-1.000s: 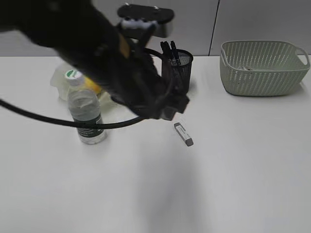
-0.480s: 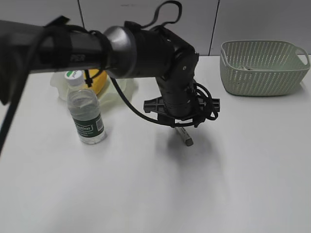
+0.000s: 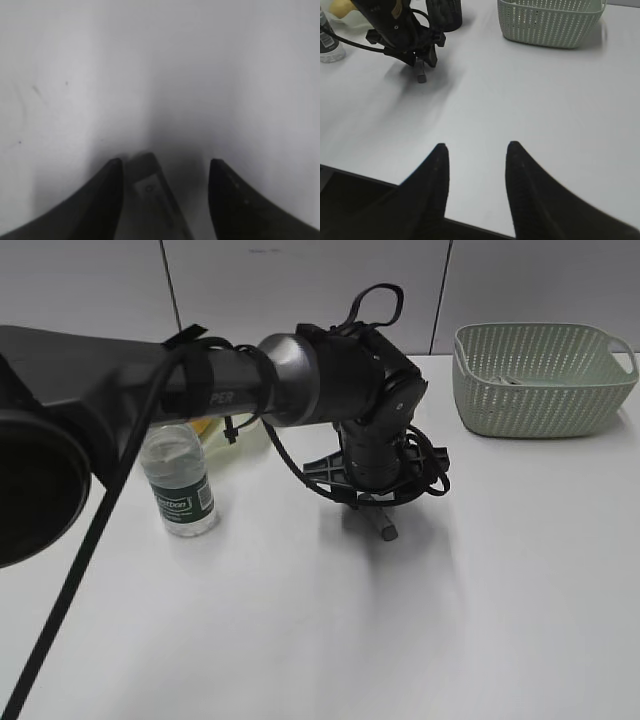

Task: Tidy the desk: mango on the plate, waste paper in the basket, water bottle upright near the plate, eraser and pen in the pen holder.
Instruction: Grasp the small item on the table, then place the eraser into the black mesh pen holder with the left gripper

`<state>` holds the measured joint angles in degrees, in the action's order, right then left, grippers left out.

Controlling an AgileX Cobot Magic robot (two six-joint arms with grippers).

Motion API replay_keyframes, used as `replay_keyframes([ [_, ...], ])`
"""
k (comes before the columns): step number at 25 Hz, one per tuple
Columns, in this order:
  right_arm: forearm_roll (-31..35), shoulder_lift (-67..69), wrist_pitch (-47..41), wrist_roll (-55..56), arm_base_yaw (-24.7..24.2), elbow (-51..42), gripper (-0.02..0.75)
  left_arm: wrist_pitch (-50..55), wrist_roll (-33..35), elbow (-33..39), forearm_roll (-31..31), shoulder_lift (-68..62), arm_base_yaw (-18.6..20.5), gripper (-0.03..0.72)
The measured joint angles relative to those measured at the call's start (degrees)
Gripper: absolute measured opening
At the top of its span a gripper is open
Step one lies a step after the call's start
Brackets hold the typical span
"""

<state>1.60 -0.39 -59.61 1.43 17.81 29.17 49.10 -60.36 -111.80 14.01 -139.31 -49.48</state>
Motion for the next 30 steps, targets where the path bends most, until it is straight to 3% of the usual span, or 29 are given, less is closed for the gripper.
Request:
replay_keyframes([
  [7,0.0,0.0,0.0,0.0,0.0,0.0,0.311,0.41,-0.16,-0.17,0.94,-0.48,-0.19,0.305],
  [12,0.0,0.0,0.0,0.0,0.0,0.0,0.311,-0.51,-0.22,-0.17,2.34,-0.72,-0.57,0.14],
  [17,0.0,0.0,0.0,0.0,0.0,0.0,0.311,-1.68,-0.41,-0.17,3.56,-0.64,-0.76,0.14],
  [20,0.0,0.0,0.0,0.0,0.0,0.0,0.311,-4.33,-0.42,-0.08,9.33,0.85,-1.48,0.14],
  [25,0.0,0.0,0.0,0.0,0.0,0.0,0.311,-16.52,-1.87,-0.08,26.73,8.1,-2.47,0.14],
  [30,0.0,0.0,0.0,0.0,0.0,0.0,0.311,-35.38,-3.58,-0.15,36.06,11.28,2.3,0.14],
])
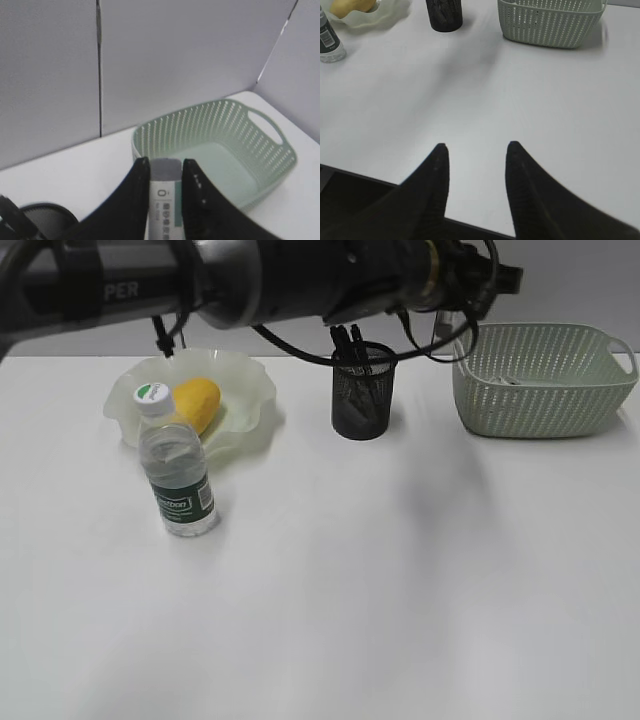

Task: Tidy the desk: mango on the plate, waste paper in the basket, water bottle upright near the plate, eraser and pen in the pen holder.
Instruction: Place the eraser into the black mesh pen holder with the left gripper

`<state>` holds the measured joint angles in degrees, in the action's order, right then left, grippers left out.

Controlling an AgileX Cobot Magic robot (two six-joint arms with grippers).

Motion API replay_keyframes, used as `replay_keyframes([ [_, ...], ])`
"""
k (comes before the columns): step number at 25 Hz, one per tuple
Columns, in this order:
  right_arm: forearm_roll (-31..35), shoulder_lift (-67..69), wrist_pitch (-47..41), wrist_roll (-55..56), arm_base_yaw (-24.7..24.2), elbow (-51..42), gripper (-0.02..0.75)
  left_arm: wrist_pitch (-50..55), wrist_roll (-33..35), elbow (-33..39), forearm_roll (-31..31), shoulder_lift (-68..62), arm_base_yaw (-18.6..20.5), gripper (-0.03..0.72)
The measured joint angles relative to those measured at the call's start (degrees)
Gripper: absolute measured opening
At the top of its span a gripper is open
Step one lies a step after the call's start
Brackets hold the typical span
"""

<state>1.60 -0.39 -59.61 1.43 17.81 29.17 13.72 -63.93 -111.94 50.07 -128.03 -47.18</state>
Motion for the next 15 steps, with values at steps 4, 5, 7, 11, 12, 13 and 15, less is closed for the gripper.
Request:
replay_keyframes([
  [4,0.0,0.0,0.0,0.0,0.0,0.0,0.311,-6.75,-0.2,0.0,1.91,-1.84,6.55,0.14],
  [5,0.0,0.0,0.0,0.0,0.0,0.0,0.311,-7.67,-0.2,0.0,2.09,-2.55,7.7,0.14],
  [7,0.0,0.0,0.0,0.0,0.0,0.0,0.311,-8.94,-0.27,0.06,2.2,-3.84,9.62,0.14],
  [11,0.0,0.0,0.0,0.0,0.0,0.0,0.311,-10.86,-0.29,0.06,2.6,-6.14,10.64,0.14],
  [12,0.0,0.0,0.0,0.0,0.0,0.0,0.311,-11.73,-0.29,0.06,2.81,-6.84,10.67,0.14],
  [13,0.0,0.0,0.0,0.0,0.0,0.0,0.311,-12.67,-0.29,0.06,2.92,-7.56,10.74,0.14],
  [15,0.0,0.0,0.0,0.0,0.0,0.0,0.311,-14.27,-0.29,0.06,3.41,-8.92,10.87,0.14],
])
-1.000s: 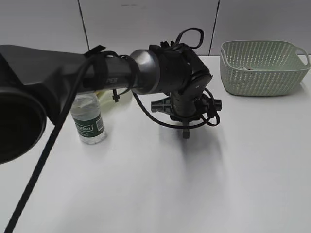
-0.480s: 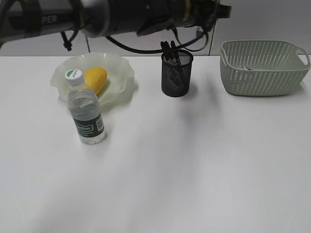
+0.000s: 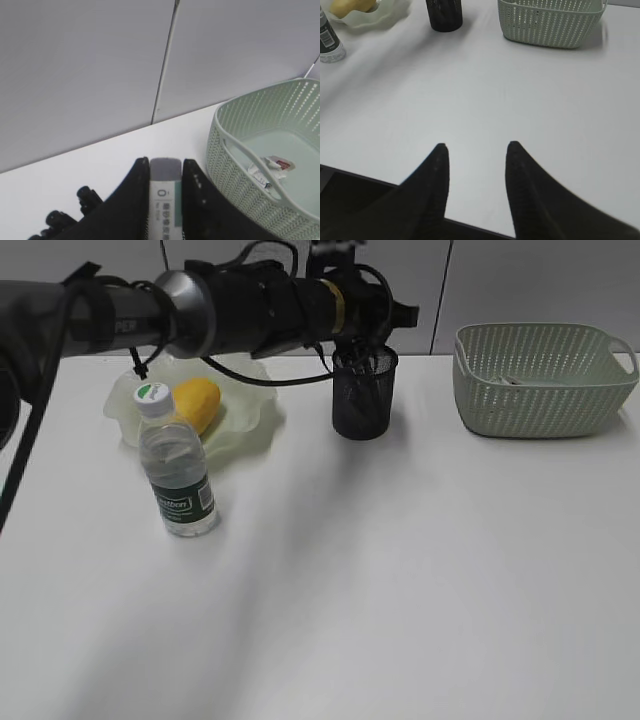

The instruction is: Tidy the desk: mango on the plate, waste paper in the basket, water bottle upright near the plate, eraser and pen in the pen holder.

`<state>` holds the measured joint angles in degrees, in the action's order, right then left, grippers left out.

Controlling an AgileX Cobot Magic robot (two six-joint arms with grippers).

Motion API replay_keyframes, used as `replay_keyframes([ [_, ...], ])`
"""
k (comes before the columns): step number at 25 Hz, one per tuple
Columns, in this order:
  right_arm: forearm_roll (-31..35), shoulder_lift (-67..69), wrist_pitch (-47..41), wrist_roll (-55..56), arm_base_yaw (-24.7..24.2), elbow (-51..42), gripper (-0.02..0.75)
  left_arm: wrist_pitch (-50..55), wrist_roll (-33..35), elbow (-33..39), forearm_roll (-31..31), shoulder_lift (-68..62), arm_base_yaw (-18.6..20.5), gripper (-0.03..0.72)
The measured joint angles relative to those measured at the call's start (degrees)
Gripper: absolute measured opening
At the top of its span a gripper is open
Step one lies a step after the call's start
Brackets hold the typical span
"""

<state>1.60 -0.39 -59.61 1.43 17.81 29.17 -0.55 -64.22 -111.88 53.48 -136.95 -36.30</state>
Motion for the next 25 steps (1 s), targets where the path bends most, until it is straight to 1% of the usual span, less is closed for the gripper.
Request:
replay_keyframes([
  [2,0.0,0.0,0.0,0.0,0.0,0.0,0.311,-0.39,0.0,0.0,0.0,-0.79,0.0,0.155],
  [3,0.0,0.0,0.0,0.0,0.0,0.0,0.311,-0.47,0.0,0.0,0.0,-0.91,0.04,0.182],
  [4,0.0,0.0,0.0,0.0,0.0,0.0,0.311,-0.61,0.0,0.0,0.0,-1.0,0.11,0.216],
  [6,0.0,0.0,0.0,0.0,0.0,0.0,0.311,-0.65,0.0,0.0,0.0,-1.0,0.17,0.319],
  [8,0.0,0.0,0.0,0.0,0.0,0.0,0.311,0.15,0.0,0.0,-0.06,-0.4,0.22,0.387],
  [9,0.0,0.0,0.0,0.0,0.0,0.0,0.311,1.2,0.0,0.0,-0.53,0.19,0.22,0.406],
  [11,0.0,0.0,0.0,0.0,0.0,0.0,0.31,5.54,0.0,0.0,-0.68,2.16,0.22,0.423],
  [13,0.0,0.0,0.0,0.0,0.0,0.0,0.31,12.12,0.0,0.0,-1.67,5.02,-0.06,0.426],
  [14,0.0,0.0,0.0,0.0,0.0,0.0,0.31,16.16,0.29,0.0,-2.43,6.98,-0.43,0.414],
  [15,0.0,0.0,0.0,0.0,0.0,0.0,0.31,19.53,2.04,0.06,-3.57,9.06,-0.76,0.384],
  [16,0.0,0.0,0.0,0.0,0.0,0.0,0.31,21.42,5.59,0.35,-5.46,11.34,-1.23,0.336],
  [17,0.0,0.0,0.0,0.0,0.0,0.0,0.31,22.77,10.76,1.04,-7.94,13.4,-1.77,0.274],
  [18,0.0,0.0,0.0,0.0,0.0,0.0,0.31,23.67,15.97,1.93,-12.03,15.95,-2.4,0.218],
  [20,0.0,0.0,0.0,0.0,0.0,0.0,0.31,26.06,29.73,3.97,-22.67,20.74,-3.32,0.103],
  [22,0.0,0.0,0.0,0.0,0.0,0.0,0.31,31.23,42.45,6.65,-34.58,25.88,-3.77,0.043],
  [23,0.0,0.0,0.0,0.0,0.0,0.0,0.31,33.97,48.74,8.17,-39.19,28.58,-3.77,0.027],
  [24,0.0,0.0,0.0,0.0,0.0,0.0,0.31,37.47,53.88,10.33,-42.22,30.94,-3.77,0.017],
  [25,0.0,0.0,0.0,0.0,0.0,0.0,0.31,40.56,56.89,12.99,-44.69,34.0,-3.69,0.013],
])
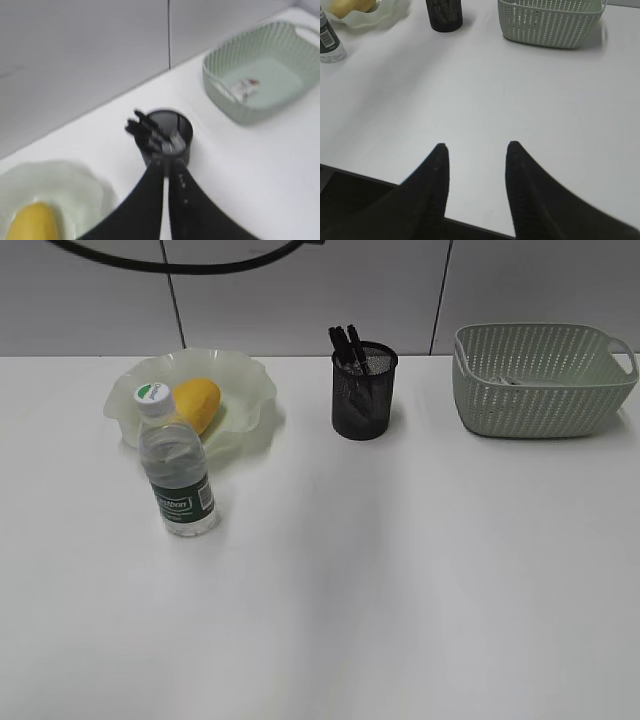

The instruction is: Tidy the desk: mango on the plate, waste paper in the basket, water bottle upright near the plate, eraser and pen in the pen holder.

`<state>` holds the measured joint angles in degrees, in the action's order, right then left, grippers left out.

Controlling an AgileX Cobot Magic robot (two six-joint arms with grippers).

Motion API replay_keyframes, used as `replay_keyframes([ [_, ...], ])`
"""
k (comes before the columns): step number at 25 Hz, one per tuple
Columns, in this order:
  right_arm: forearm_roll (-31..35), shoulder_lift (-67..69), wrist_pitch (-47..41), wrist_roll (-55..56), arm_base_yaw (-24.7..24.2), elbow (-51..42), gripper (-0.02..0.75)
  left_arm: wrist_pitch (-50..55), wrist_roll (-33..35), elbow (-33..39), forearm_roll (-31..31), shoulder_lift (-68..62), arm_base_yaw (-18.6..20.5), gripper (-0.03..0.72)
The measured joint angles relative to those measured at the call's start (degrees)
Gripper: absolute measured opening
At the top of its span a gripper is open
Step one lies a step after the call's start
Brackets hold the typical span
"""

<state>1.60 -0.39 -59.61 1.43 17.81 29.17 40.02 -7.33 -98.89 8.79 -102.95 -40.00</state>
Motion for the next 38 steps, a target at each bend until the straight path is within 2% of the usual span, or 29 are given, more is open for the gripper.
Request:
replay_keyframes([
  [3,0.0,0.0,0.0,0.0,0.0,0.0,0.31,5.27,4.22,10.8,-2.94,11.29,-0.01,0.01],
  [9,0.0,0.0,0.0,0.0,0.0,0.0,0.31,10.34,4.71,38.47,-5.03,45.36,-0.01,0.015],
  [12,0.0,0.0,0.0,0.0,0.0,0.0,0.31,15.86,4.59,48.67,-4.97,62.42,-0.01,0.06],
  [14,0.0,0.0,0.0,0.0,0.0,0.0,0.31,19.73,4.54,52.73,-4.91,71.03,-0.01,0.11],
  [20,-0.05,0.0,0.0,0.0,0.0,0.0,0.31,23.79,4.54,61.02,-5.23,92.16,-0.01,0.279],
  [26,-0.05,0.0,0.0,0.0,0.0,0.0,0.31,22.64,4.54,67.05,-5.9,101.85,-0.01,0.396],
  [35,0.0,0.0,0.0,0.0,0.0,0.0,0.31,20.83,4.54,68.07,-6.3,103.25,0.05,0.419],
  [38,0.06,0.0,0.0,0.0,-1.31,0.0,0.31,20.83,4.54,68.07,-6.41,103.25,3.18,0.419],
])
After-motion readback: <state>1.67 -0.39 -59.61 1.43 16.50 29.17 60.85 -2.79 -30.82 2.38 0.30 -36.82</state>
